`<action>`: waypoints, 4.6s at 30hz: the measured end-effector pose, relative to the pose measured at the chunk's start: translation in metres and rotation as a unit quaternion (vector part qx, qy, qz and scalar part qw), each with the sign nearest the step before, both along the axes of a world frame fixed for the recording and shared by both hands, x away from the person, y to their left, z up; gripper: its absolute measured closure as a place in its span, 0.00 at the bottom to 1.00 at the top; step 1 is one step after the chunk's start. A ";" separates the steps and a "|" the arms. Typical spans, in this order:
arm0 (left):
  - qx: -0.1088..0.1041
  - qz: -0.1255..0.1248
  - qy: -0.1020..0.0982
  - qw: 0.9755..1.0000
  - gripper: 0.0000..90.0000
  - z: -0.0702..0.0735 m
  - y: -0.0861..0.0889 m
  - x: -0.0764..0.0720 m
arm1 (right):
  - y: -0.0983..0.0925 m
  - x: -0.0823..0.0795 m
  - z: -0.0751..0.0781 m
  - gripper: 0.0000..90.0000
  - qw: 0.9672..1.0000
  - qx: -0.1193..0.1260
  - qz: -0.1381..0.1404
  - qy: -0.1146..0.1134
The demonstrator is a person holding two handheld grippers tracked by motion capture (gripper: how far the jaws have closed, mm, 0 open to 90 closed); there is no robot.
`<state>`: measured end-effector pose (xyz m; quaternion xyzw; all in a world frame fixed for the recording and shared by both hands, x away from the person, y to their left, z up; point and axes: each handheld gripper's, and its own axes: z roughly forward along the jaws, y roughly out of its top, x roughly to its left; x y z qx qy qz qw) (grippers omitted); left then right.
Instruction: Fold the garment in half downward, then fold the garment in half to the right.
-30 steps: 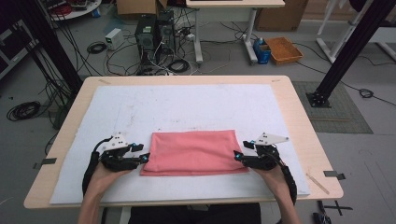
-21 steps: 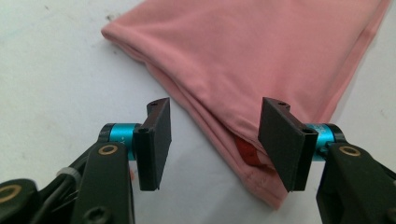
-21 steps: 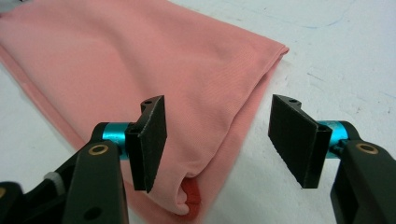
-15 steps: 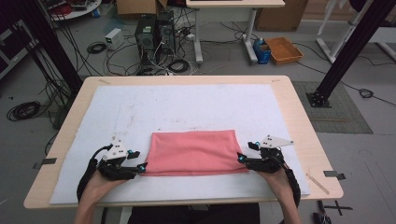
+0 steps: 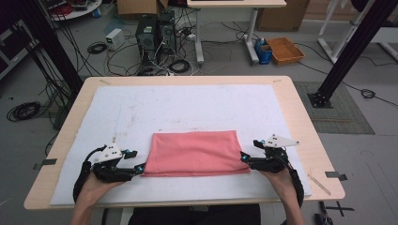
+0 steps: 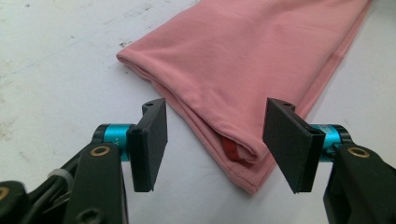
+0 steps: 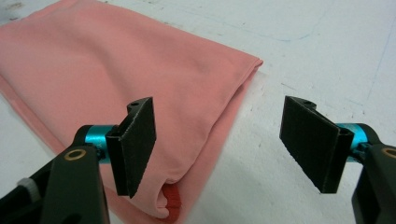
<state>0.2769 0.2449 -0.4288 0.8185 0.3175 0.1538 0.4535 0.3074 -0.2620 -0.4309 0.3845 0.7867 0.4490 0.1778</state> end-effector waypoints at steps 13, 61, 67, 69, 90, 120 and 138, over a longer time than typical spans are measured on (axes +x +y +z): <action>0.015 -0.026 0.013 0.999 0.39 -0.002 -0.007 -0.002 | -0.003 0.000 0.001 0.30 1.000 0.000 -0.003 0.001; 0.089 -0.050 0.048 0.994 0.64 -0.014 -0.026 -0.005 | -0.002 -0.002 0.002 0.31 1.000 -0.017 0.001 0.000; 0.089 -0.048 0.048 0.994 0.72 -0.014 -0.026 -0.004 | -0.002 -0.003 0.004 0.31 1.000 -0.017 0.001 -0.004; 0.089 -0.047 0.047 0.994 0.75 -0.014 -0.025 -0.004 | -0.002 -0.003 0.004 0.31 1.000 -0.017 0.003 -0.003; 0.084 -0.045 0.041 0.995 0.89 -0.016 -0.024 -0.004 | 0.032 0.019 0.021 0.32 0.998 -0.018 0.054 -0.015; 0.071 -0.043 0.047 0.995 0.89 -0.017 -0.021 -0.003 | 0.199 0.107 0.048 0.36 0.974 -0.069 0.216 0.025; 0.070 -0.044 0.046 0.996 0.89 -0.018 -0.021 -0.004 | 0.277 0.129 0.023 0.45 0.967 -0.080 0.236 0.047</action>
